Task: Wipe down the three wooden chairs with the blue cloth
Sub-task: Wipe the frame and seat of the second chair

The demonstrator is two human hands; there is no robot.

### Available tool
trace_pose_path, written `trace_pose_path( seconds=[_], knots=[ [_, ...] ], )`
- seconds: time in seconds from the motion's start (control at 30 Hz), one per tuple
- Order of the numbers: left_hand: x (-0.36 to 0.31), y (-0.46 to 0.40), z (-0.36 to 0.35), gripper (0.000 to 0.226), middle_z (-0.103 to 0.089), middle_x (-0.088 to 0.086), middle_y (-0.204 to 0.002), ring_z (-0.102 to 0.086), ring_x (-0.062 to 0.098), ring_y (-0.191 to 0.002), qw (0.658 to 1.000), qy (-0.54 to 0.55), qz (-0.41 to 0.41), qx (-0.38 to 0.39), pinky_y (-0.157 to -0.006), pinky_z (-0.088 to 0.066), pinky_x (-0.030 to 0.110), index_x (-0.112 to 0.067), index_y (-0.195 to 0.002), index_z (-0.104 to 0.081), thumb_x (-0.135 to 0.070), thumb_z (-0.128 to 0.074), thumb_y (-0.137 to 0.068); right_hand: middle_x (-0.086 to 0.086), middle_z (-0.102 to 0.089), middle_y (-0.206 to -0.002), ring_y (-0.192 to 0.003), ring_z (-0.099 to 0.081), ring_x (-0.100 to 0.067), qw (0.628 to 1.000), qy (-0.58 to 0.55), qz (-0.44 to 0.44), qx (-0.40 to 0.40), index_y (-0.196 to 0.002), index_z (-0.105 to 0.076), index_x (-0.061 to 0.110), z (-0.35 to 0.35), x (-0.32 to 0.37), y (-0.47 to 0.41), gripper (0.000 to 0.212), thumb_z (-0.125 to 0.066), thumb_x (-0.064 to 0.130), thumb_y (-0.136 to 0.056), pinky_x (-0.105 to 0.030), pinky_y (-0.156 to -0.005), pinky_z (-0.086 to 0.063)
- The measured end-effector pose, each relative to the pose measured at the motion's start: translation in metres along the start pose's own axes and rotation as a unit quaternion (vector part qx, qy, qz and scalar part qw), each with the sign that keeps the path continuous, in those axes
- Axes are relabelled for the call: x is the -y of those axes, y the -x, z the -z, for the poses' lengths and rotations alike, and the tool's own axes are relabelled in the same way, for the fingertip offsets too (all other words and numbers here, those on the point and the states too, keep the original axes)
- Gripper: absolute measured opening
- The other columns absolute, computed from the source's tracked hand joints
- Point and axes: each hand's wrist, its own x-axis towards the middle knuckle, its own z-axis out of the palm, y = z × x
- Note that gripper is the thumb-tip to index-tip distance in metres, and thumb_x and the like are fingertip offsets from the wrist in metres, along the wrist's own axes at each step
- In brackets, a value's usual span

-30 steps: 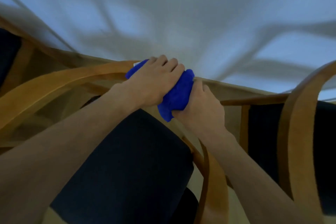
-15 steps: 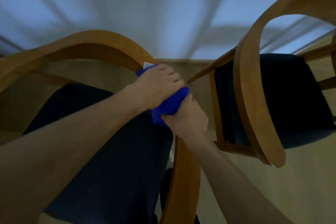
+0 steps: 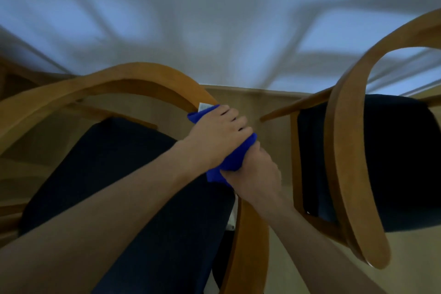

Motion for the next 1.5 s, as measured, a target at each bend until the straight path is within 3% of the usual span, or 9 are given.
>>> trace_pose_path(
  seconds=[0.2, 0.33, 0.47, 0.6, 0.87, 1.07, 1.17, 1.27, 1.5],
  knots=[
    [0.102, 0.029, 0.023, 0.059, -0.050, 0.002, -0.114, -0.046, 0.022, -0.101, 0.985, 0.101, 0.139, -0.017, -0.086, -0.036, 0.033, -0.019, -0.122, -0.044, -0.012, -0.068, -0.069, -0.001, -0.059, -0.102, -0.087, -0.061, -0.021, 0.987, 0.052, 0.147, -0.025, -0.114, -0.045, 0.013, 0.013, 0.080, -0.066, 0.063, -0.074, 0.047, -0.070, -0.043, -0.075, -0.055],
    [0.090, 0.033, 0.014, 0.055, -0.048, 0.006, -0.120, -0.044, 0.027, -0.107, 0.973, 0.087, 0.209, -0.037, -0.093, -0.036, 0.038, -0.015, -0.122, -0.043, -0.008, -0.060, -0.070, 0.005, -0.053, -0.094, -0.079, -0.057, -0.015, 0.988, 0.008, 0.141, -0.064, -0.102, -0.042, 0.021, 0.010, 0.069, -0.050, 0.053, -0.077, 0.043, -0.069, -0.037, -0.068, -0.054],
    [0.034, 0.011, 0.010, 0.035, -0.054, 0.008, -0.117, -0.048, 0.032, -0.109, 0.992, 0.015, 0.105, -0.066, -0.102, -0.032, 0.044, -0.015, -0.114, -0.048, -0.014, -0.043, -0.080, 0.014, -0.053, -0.096, -0.077, -0.056, -0.003, 0.998, -0.027, 0.050, -0.026, -0.108, -0.041, 0.031, 0.000, 0.016, -0.015, 0.056, -0.076, 0.053, -0.070, -0.023, -0.062, -0.048],
    [-0.038, -0.002, -0.005, 0.038, -0.050, 0.006, -0.129, -0.043, 0.029, -0.122, 0.999, 0.005, 0.020, 0.040, -0.111, -0.024, 0.045, -0.018, -0.122, -0.045, -0.023, -0.059, -0.087, 0.011, -0.058, -0.097, -0.082, -0.060, -0.008, 0.998, -0.026, -0.056, 0.017, -0.109, -0.041, 0.028, -0.013, -0.027, 0.025, 0.070, -0.075, 0.062, -0.059, -0.034, -0.070, -0.057],
    [-0.017, -0.006, -0.001, 0.033, -0.057, 0.007, -0.115, -0.049, 0.029, -0.109, 1.000, -0.026, -0.010, 0.008, -0.099, -0.035, 0.044, -0.018, -0.114, -0.051, -0.016, -0.054, -0.081, 0.002, -0.061, -0.100, -0.085, -0.061, -0.014, 0.998, -0.031, -0.043, -0.017, -0.116, -0.043, 0.021, -0.010, -0.011, 0.008, 0.064, -0.076, 0.051, -0.071, -0.036, -0.076, -0.056],
    [-0.078, 0.043, -0.020, 0.045, -0.052, 0.005, -0.135, -0.041, 0.027, -0.128, 0.990, 0.058, -0.120, -0.043, -0.113, -0.026, 0.045, -0.021, -0.130, -0.048, -0.025, -0.050, -0.085, -0.005, -0.052, -0.114, -0.100, -0.057, -0.022, 0.986, -0.004, -0.098, -0.134, -0.125, -0.038, 0.012, -0.044, -0.039, 0.112, 0.093, -0.078, 0.062, -0.058, -0.043, -0.083, -0.055],
    [-0.125, 0.081, -0.019, 0.064, -0.024, 0.003, -0.156, -0.014, 0.027, -0.145, 0.984, 0.046, -0.169, 0.027, -0.120, -0.007, 0.042, -0.024, -0.147, -0.028, -0.024, -0.053, -0.087, -0.006, -0.048, -0.125, -0.110, -0.053, -0.022, 0.980, -0.039, -0.147, -0.125, -0.136, -0.029, 0.010, -0.068, -0.045, 0.187, 0.109, -0.077, 0.068, -0.057, -0.039, -0.089, -0.053],
    [-0.147, 0.112, -0.025, 0.080, -0.004, 0.000, -0.161, 0.004, 0.025, -0.147, 0.968, 0.007, -0.243, 0.070, -0.120, 0.001, 0.041, -0.026, -0.151, -0.009, -0.024, -0.058, -0.089, -0.008, -0.044, -0.130, -0.117, -0.049, -0.022, 0.973, -0.054, -0.189, -0.118, -0.141, -0.025, 0.006, -0.094, -0.041, 0.234, 0.116, -0.079, 0.067, -0.057, -0.032, -0.094, -0.048],
    [-0.127, 0.061, -0.029, 0.103, -0.011, 0.009, -0.159, 0.000, 0.030, -0.146, 0.975, -0.004, -0.202, 0.090, -0.117, -0.003, 0.043, -0.019, -0.151, -0.015, -0.019, -0.078, -0.070, -0.012, -0.038, -0.138, -0.126, -0.044, -0.030, 0.971, -0.072, -0.207, -0.096, -0.144, -0.018, 0.003, -0.068, -0.043, 0.169, 0.122, -0.079, 0.065, -0.060, -0.040, -0.099, -0.044]
  ],
)
